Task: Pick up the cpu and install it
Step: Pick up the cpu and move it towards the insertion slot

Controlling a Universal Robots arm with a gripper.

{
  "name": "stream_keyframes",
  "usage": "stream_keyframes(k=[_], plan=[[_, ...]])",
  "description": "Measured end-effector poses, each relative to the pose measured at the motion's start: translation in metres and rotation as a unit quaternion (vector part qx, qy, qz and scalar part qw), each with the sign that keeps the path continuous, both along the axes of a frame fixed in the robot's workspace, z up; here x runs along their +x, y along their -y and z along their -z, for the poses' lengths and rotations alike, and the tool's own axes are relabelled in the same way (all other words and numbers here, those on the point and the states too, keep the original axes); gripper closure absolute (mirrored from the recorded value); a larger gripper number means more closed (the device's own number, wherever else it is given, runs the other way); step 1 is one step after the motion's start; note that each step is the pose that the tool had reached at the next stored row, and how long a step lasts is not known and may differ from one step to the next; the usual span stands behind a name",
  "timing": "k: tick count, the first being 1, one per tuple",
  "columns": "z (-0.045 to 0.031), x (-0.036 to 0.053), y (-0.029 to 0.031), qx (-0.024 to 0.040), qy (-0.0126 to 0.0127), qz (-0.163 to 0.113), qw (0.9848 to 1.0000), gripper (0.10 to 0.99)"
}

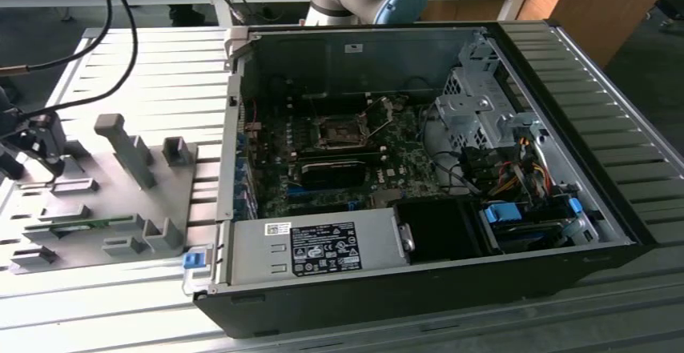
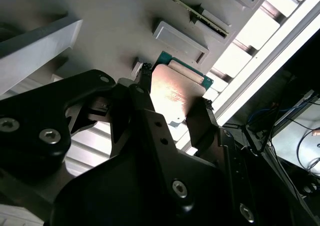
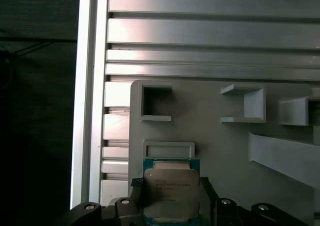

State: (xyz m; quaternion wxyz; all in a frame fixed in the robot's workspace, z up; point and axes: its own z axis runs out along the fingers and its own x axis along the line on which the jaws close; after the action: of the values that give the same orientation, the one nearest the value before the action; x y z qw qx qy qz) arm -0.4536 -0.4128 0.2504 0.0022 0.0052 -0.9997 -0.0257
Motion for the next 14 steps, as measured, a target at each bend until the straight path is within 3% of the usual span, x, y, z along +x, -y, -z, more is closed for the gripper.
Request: stream_keyframes(k=[14], plan=[[-0.0057, 0.0, -0.0002, 0.0, 0.0, 0.0, 1.0, 0.557]])
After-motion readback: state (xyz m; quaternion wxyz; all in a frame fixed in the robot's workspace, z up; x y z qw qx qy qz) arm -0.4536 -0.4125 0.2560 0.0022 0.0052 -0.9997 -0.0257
